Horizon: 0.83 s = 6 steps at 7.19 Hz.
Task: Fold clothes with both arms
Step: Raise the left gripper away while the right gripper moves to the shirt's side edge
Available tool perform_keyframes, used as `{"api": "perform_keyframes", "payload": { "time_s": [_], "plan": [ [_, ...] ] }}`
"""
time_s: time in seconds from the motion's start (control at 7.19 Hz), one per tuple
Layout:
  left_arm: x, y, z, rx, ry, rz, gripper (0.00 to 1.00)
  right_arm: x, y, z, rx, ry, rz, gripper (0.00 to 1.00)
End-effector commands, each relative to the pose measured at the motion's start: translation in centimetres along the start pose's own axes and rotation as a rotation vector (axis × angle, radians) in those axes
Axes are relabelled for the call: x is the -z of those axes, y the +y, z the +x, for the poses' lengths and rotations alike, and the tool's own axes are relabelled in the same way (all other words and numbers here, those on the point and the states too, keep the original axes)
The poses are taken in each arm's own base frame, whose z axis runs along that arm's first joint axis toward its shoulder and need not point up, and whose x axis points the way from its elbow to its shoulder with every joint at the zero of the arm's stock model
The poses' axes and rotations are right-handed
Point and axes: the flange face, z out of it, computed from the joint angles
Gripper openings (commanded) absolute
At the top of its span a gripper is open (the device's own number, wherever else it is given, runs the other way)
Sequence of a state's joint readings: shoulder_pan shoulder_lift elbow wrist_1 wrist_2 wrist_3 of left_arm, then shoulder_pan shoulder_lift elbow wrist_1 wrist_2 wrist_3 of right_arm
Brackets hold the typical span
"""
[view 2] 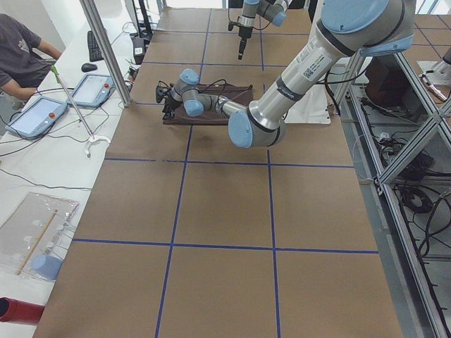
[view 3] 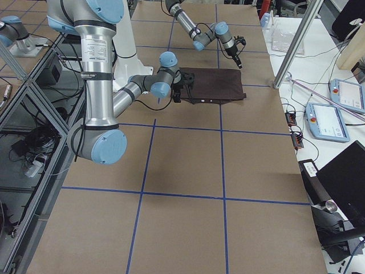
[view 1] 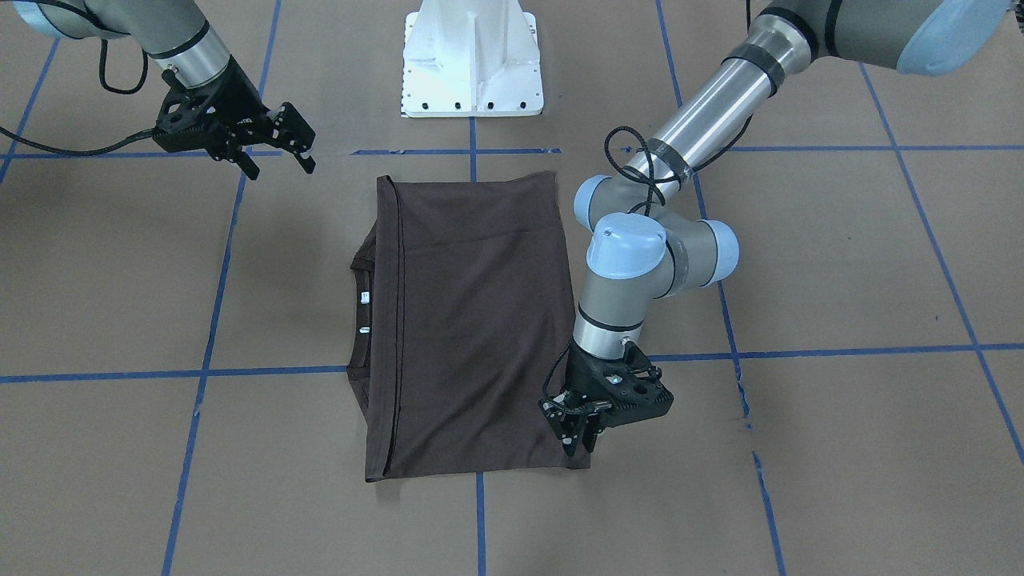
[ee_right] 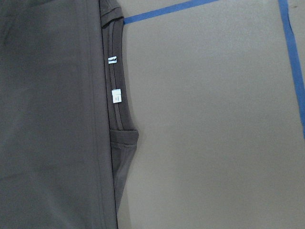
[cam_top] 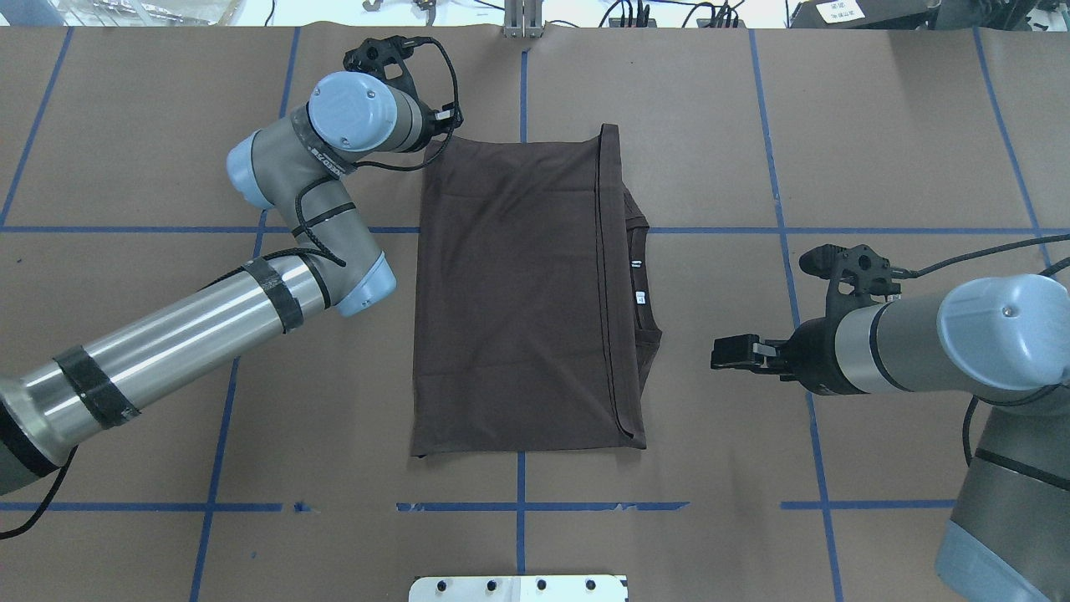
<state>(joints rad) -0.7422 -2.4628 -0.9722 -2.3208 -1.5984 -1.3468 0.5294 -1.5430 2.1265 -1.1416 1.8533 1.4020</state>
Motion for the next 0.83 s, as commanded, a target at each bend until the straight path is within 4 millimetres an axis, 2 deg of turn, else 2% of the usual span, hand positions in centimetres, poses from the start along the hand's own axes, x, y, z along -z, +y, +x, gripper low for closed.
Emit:
{"api": "perform_keyframes", "payload": {
  "time_s": [0.0,0.14,0.28,0.56,0.7],
  "plan": [
    [2.6,-2.3,-0.2,-0.046,-0.01,-0.108,1.0,-2.0,-0.8,-1.5,-0.003,0.012,-0.002,1.0],
    [5.7,-1.8,-1.1,-0.053,-0.024,-0.128,1.0,-3.5,-1.4,-3.3,-0.012,0.056,-0.014,1.0],
    [9.4,-1.2,-2.3,-0.056,-0.014,-0.127,1.0,-4.9,-1.9,-6.1,-0.015,0.114,-0.026,1.0],
    [15.5,0.3,-3.8,-0.057,0.01,-0.167,1.0,-8.0,-0.3,-12.4,0.007,0.207,-0.046,1.0],
    [17.0,0.8,-4.7,-0.059,0.025,-0.18,1.0,-9.8,1.3,-14.3,0.02,0.245,-0.078,1.0]
  ]
}}
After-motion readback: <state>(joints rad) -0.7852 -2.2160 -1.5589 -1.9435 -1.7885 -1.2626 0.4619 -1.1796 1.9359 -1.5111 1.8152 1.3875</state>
